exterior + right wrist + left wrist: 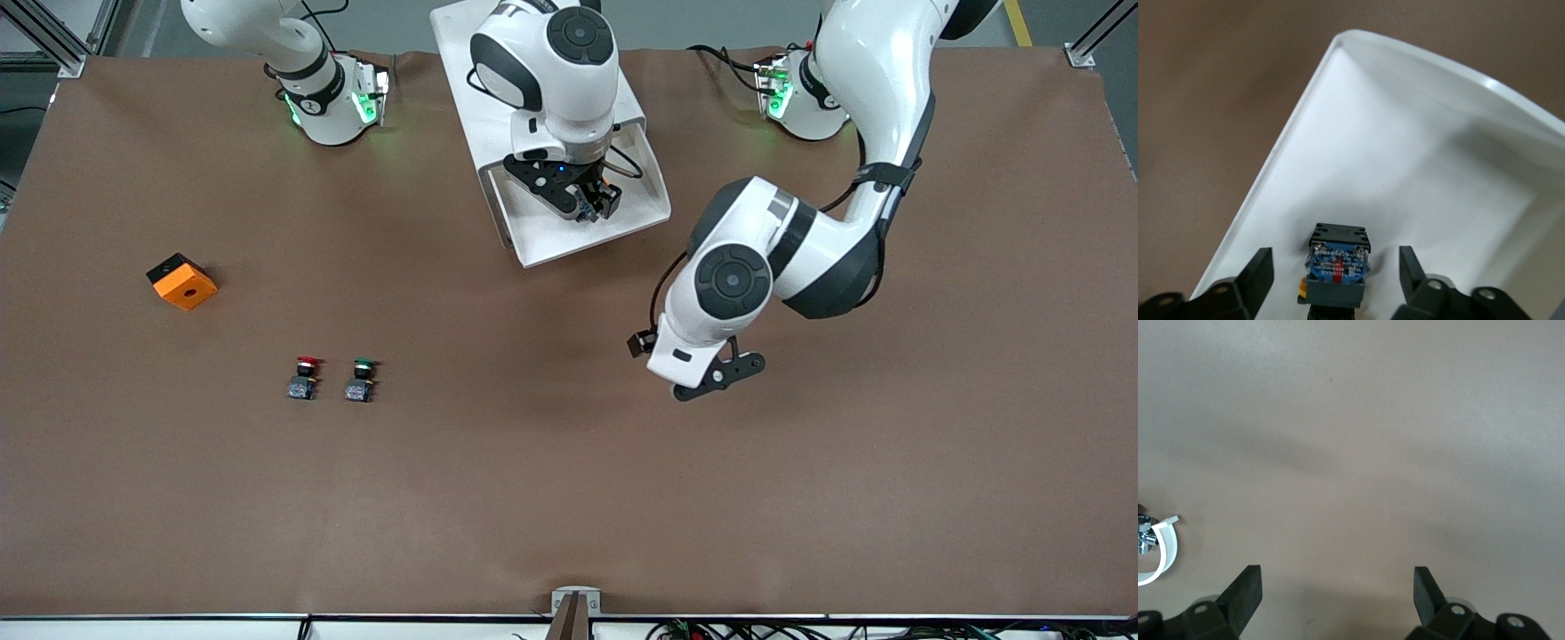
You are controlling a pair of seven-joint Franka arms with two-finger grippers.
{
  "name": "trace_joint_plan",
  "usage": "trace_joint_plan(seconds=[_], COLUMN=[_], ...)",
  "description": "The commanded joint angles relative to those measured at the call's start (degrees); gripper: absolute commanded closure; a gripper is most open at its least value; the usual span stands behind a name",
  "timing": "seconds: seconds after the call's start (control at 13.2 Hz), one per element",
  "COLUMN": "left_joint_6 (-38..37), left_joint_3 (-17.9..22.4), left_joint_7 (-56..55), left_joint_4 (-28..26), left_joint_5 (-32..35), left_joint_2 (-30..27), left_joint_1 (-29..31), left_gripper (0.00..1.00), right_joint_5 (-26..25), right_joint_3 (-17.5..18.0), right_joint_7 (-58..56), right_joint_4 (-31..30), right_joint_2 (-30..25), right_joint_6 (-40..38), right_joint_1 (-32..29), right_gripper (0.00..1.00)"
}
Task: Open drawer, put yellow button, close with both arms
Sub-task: 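Raise the right gripper away while the left gripper pushes the drawer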
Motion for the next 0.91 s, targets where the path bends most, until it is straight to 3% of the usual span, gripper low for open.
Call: trace_joint_plan(seconds=[0.0,0.3,0.84], left_joint_6=[0.66,1.71,1.89], left_joint_3=[-0.05,-0.05,-0.75], left_joint_7=[-1.62,-4.35,-12.17], left_joint_4=[-1.14,-1.23,-2.46], left_joint_5=[1.52,1.61,1.35], left_joint_2=[-1.97,-2.24,-2.15], left_joint_1=[-1.51,-4.07,-9.25], left_gripper=[0.0,0.0,0.0], right_joint_5=[-0.6,-0.51,-0.69], right_joint_3=[-0.92,-0.83,-1.01], right_joint_7=[-8.78,-25.11,-57.72], right_joint_4=[3.15,12.11,12.57], right_joint_2=[-1.67,-2.37,-8.17], right_joint_6=[-6.33,-18.99,-25.26], right_joint_1=[-1.14,-8.34,-25.73], right_gripper=[0.0,0.0,0.0])
